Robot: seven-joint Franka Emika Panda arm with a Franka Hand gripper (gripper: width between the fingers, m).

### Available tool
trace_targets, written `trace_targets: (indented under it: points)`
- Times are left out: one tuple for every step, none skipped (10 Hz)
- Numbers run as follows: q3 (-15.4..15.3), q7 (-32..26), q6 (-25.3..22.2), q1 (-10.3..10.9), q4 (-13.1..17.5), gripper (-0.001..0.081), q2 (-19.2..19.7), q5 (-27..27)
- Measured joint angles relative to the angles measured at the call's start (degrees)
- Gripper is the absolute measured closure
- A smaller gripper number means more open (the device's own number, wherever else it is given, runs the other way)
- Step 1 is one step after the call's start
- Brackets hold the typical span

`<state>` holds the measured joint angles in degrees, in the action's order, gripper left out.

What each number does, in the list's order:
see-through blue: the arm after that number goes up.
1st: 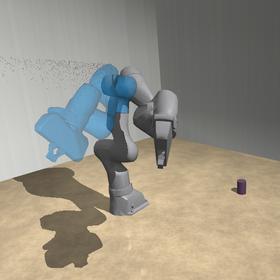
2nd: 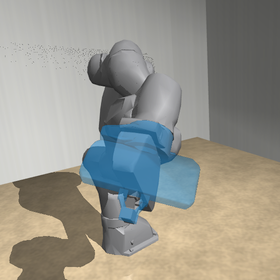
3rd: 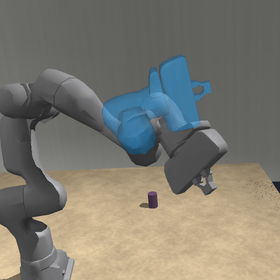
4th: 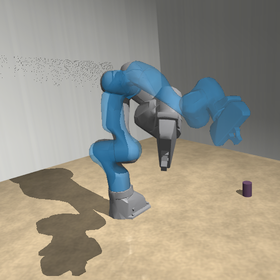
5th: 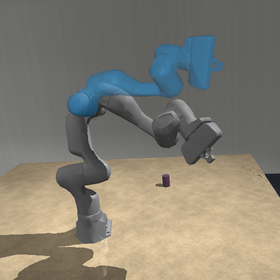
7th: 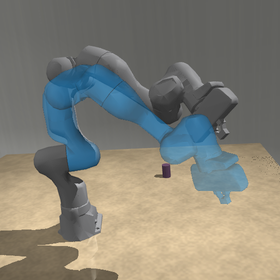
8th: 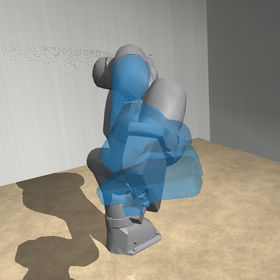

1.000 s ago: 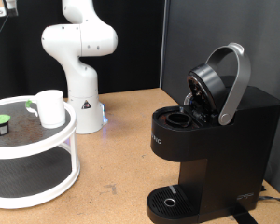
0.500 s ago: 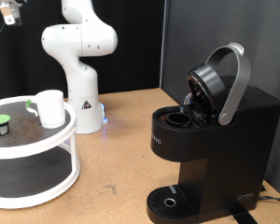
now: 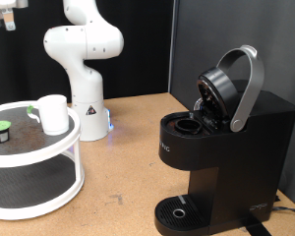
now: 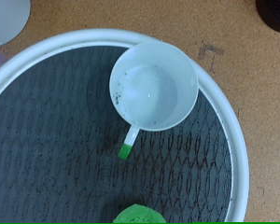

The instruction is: Make a cup of coffee with the keurig machine

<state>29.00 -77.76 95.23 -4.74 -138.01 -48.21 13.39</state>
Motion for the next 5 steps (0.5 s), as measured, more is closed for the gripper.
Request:
trace_targets:
  points:
    - [1.16, -5.39, -1.36, 1.01, 0.22, -0.0001, -0.28, -1.31]
    - [3.17, -12.01, -2.96, 2.6, 0.62, -0.0001, -0.81, -1.75]
    - [5.3, -18.67, -3.84, 4.08, 0.82, -0.0001, -1.39, -1.83]
    - [7.35, -23.96, -3.95, 5.2, 0.73, -0.0001, -2.12, -1.85]
    - [8.73, -27.12, -3.94, 6.56, 0.41, -0.0001, -3.7, -1.94]
